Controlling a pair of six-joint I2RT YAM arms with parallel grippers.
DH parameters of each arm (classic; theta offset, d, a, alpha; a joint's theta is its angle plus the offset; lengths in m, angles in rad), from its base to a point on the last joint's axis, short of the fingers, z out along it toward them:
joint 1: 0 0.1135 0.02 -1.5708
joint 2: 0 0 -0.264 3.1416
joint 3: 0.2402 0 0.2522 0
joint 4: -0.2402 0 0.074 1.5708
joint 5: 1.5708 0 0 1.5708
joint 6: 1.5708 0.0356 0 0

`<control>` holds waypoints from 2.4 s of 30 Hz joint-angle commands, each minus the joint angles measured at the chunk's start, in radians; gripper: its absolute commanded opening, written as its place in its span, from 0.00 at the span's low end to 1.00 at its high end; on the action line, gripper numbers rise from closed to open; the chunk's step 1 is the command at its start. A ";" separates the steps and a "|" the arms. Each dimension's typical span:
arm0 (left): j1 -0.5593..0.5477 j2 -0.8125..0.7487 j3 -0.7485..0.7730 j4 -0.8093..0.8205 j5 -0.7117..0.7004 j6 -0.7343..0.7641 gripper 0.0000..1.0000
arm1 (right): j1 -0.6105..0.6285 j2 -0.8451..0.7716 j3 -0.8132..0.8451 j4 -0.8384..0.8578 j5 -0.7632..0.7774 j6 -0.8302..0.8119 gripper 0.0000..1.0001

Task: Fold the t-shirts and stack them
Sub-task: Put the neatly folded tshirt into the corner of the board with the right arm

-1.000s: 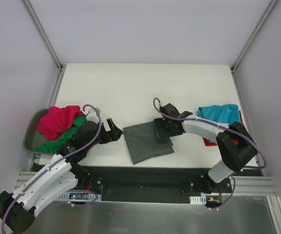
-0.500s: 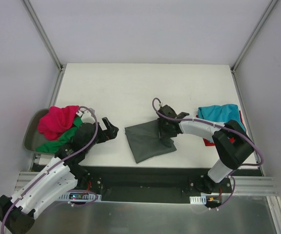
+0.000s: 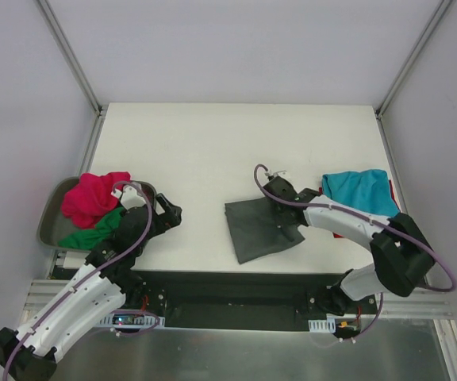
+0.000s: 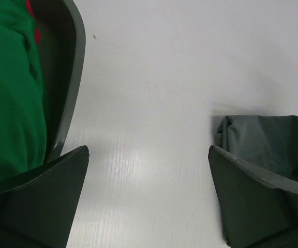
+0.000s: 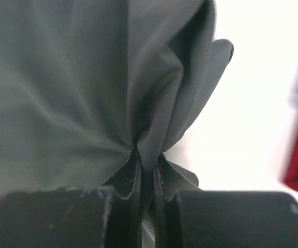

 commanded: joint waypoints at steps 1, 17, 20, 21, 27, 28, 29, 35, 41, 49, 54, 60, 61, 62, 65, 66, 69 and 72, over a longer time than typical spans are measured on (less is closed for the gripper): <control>-0.006 0.037 -0.001 -0.015 -0.036 -0.027 0.99 | -0.006 -0.126 0.019 -0.124 0.318 -0.272 0.01; -0.006 0.171 0.048 -0.042 -0.037 0.005 0.99 | -0.183 -0.260 0.149 -0.167 0.684 -0.682 0.01; -0.006 0.180 0.048 -0.041 -0.040 0.004 0.99 | -0.192 -0.291 0.181 -0.172 0.631 -0.718 0.01; -0.006 0.187 0.049 -0.042 -0.040 0.002 0.99 | -0.192 -0.300 0.193 -0.179 0.606 -0.723 0.01; -0.006 0.224 0.063 -0.042 -0.025 0.011 0.99 | -0.200 -0.338 0.285 -0.247 0.538 -0.709 0.01; -0.006 0.229 0.065 -0.042 -0.025 0.011 0.99 | -0.198 -0.343 0.302 -0.261 0.528 -0.703 0.01; -0.006 0.234 0.065 -0.042 -0.025 0.011 0.99 | -0.200 -0.347 0.315 -0.268 0.523 -0.700 0.01; -0.006 0.237 0.066 -0.044 -0.028 0.013 0.99 | -0.238 -0.363 0.380 -0.328 0.511 -0.683 0.00; -0.006 0.235 0.066 -0.044 -0.030 0.014 0.99 | -0.322 -0.360 0.413 -0.377 0.419 -0.643 0.01; -0.006 0.249 0.068 -0.045 -0.039 0.017 0.99 | -0.474 -0.262 0.379 -0.305 0.443 -0.663 0.01; -0.006 0.257 0.074 -0.052 -0.039 0.022 0.99 | -0.614 -0.206 0.341 -0.210 0.383 -0.679 0.01; -0.006 0.250 0.074 -0.053 -0.030 0.019 0.99 | -0.746 -0.196 0.252 -0.033 0.158 -0.705 0.01; -0.006 0.246 0.072 -0.055 -0.028 0.016 0.99 | -0.760 -0.197 0.234 0.004 0.115 -0.703 0.01; -0.006 0.241 0.071 -0.053 -0.025 0.014 0.99 | -0.784 -0.192 0.218 0.043 0.094 -0.706 0.01; -0.006 0.227 0.066 -0.055 -0.034 0.016 0.99 | -0.822 -0.166 0.200 0.092 0.098 -0.689 0.01; -0.006 0.221 0.065 -0.055 -0.034 0.016 0.99 | -0.838 -0.154 0.204 0.092 0.104 -0.683 0.01; -0.006 0.211 0.063 -0.058 -0.036 0.010 0.99 | -0.859 -0.119 0.203 0.091 0.130 -0.679 0.01; -0.006 0.192 0.054 -0.056 -0.039 -0.004 0.99 | -0.875 -0.079 0.200 0.092 0.150 -0.644 0.15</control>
